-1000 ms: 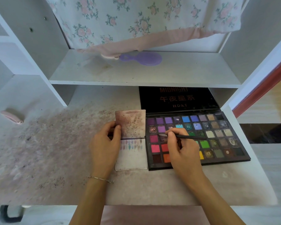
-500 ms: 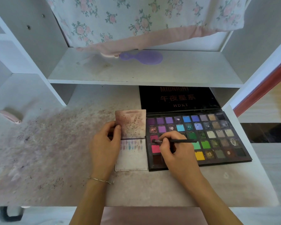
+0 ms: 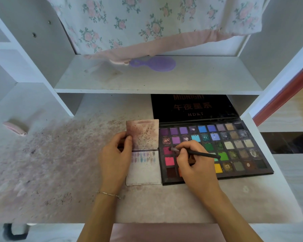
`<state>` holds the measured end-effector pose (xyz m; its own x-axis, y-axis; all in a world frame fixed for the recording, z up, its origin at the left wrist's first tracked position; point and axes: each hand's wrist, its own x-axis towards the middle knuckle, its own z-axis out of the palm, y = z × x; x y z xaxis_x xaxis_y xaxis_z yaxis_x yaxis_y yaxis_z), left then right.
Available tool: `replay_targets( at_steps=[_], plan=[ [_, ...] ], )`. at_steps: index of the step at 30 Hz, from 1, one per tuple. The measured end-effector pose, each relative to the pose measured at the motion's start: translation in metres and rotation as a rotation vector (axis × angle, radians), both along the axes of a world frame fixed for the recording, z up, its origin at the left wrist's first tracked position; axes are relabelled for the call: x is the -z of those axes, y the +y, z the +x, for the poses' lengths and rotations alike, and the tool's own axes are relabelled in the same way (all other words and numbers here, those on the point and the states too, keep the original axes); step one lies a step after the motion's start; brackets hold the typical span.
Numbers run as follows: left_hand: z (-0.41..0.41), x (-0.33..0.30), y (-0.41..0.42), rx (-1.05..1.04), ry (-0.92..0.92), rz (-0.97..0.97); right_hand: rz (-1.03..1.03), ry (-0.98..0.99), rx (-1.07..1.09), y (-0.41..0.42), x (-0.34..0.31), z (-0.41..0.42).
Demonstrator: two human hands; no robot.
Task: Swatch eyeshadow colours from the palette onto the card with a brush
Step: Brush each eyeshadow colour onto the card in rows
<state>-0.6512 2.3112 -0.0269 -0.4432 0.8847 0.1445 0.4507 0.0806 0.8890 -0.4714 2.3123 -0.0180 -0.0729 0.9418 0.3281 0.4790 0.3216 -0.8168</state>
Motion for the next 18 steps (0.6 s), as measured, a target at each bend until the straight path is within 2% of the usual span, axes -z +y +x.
replay_targets(
  at_steps=[5, 12, 18],
  plan=[
    [-0.006, -0.002, -0.003, 0.041, -0.039, 0.015, -0.05, 0.157, -0.027, -0.005, -0.005, -0.006],
    [-0.022, -0.004, 0.0, 0.137, 0.072, 0.028, -0.144, 0.144, -0.17, -0.014, -0.006, -0.033],
    [-0.027, -0.002, -0.001, 0.174, 0.025, 0.033, -0.153, 0.101, -0.195, -0.017, -0.003, -0.051]
  ],
)
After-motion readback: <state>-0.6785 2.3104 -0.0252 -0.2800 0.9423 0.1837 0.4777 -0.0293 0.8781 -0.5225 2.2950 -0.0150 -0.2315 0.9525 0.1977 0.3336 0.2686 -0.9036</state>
